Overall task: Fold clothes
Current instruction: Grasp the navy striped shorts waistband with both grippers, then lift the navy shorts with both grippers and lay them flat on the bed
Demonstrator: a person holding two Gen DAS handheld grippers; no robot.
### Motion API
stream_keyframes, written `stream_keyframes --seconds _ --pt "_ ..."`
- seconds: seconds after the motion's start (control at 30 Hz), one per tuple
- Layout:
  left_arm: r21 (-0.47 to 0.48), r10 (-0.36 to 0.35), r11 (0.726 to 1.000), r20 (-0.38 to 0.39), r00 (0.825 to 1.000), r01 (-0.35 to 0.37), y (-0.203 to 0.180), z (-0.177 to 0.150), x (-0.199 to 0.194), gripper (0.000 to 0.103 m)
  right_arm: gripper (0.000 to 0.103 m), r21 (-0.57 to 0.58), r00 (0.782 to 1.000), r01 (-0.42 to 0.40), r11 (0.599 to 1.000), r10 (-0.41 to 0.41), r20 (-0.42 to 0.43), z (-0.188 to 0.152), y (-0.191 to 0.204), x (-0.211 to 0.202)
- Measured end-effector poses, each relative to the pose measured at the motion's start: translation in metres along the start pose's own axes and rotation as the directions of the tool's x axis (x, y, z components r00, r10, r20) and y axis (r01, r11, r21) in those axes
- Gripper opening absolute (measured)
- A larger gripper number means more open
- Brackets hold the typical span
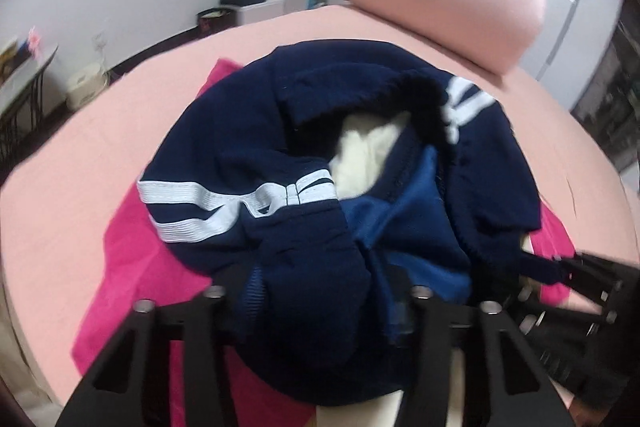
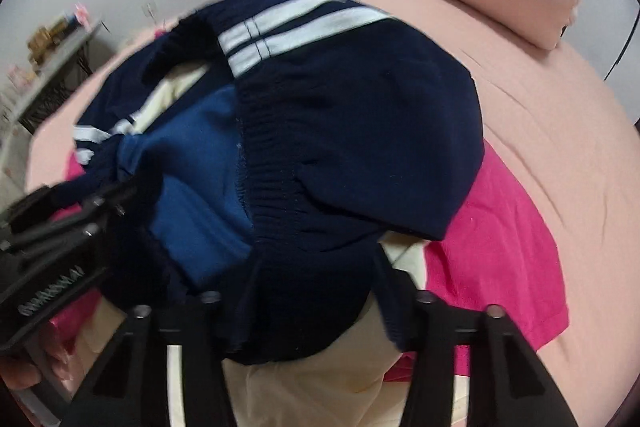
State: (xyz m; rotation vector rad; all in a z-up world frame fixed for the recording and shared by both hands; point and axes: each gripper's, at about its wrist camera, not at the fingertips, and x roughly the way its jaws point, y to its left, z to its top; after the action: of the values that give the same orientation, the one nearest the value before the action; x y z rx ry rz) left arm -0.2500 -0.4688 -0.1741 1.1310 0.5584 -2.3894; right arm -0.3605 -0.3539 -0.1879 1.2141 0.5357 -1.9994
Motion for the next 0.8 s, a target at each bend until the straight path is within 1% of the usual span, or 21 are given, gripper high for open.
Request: stream_keyframes --seconds 0.03,0.17,0.23,0.33,0.43,0.53,0.6,0.73,0.8 --pt "0.017 -0.007 1.000 0.001 1.000 0.007 -0.002 -0.002 -0.004 0.028 0.011 -0.002 1.000 -0.001 1.000 0.001 -0.004 -0.001 -0.001 0.003" --pt "0.082 -0.036 0.996 0.005 0.999 0.035 -0.012 -0.010 -0.025 0.022 0.010 -0.039 1.000 0.024 0.999 -0.024 0.007 -0.016 -0.005 -0.012" --pt "0.104 -0.075 0.992 -0.021 0.997 0.077 -0.024 -0.023 -0.034 0.021 0.008 -0.033 0.999 0.043 0.999 -0.043 0.006 -0.024 -0.009 -0.017" --pt "0.134 -0.133 0.981 -0.060 0.989 0.141 -0.043 -0.041 -0.048 0.021 0.008 -0.034 0.993 0.118 0.992 -0.117 0.029 -0.041 -0.016 -0.029" --pt "0.161 -0.190 0.966 -0.102 0.977 0.204 -0.061 -0.059 -0.062 0.021 0.008 -0.023 0.983 0.180 0.983 -0.179 0.042 -0.064 -0.032 -0.043" --pt "0.185 -0.243 0.945 -0.145 0.959 0.268 -0.079 -0.078 -0.076 0.021 0.008 0.008 0.968 0.246 0.969 -0.246 0.045 -0.097 -0.061 -0.060" --pt "0.199 -0.277 0.930 -0.173 0.945 0.309 -0.091 -0.090 -0.085 0.021 0.008 0.057 0.959 0.280 0.958 -0.282 0.037 -0.122 -0.086 -0.074" --pt "0.177 -0.291 0.928 -0.202 0.935 0.327 -0.104 -0.104 -0.092 0.020 0.008 0.138 0.926 0.369 0.919 -0.377 0.031 -0.185 -0.139 -0.114" --pt "0.166 -0.298 0.927 -0.216 0.930 0.336 -0.110 -0.111 -0.096 0.020 0.008 0.199 0.920 0.382 0.903 -0.392 0.012 -0.219 -0.167 -0.136"
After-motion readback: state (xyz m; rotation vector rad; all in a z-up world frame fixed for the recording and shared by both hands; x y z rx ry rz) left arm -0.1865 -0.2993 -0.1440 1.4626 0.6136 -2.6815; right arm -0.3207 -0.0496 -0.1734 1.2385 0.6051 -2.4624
